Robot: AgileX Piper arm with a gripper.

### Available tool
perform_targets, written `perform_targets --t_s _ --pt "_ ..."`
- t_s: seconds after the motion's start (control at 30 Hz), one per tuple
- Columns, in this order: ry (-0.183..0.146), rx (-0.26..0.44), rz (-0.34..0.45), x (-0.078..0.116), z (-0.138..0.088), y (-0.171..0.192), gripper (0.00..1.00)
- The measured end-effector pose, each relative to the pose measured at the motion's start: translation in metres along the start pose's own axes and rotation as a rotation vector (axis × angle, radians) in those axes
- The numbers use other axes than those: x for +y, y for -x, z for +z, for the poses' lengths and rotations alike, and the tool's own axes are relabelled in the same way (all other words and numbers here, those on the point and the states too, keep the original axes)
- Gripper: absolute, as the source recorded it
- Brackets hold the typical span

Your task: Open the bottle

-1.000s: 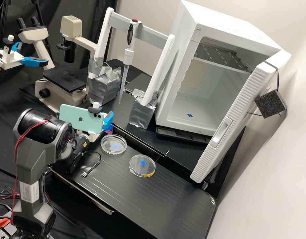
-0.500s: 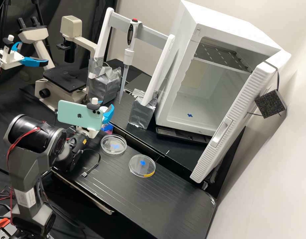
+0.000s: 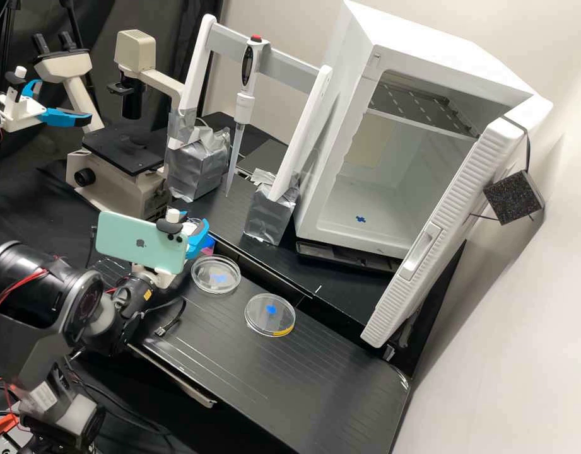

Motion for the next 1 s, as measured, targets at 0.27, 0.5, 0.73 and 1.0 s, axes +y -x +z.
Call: perform_targets --t_s 0.27,0.5,0.73,1.0 --pt "-0.003 0.020 -0.058 -0.011 -0.002 0.011 0.00" --pt "-0.004 0.001 -0.074 -0.016 0.002 0.008 0.00" --pt "-0.006 -0.010 -0.061 -0.015 0.004 0.007 1.00" --pt "-0.009 -0.008 -0.050 -0.014 0.002 0.008 1.00"
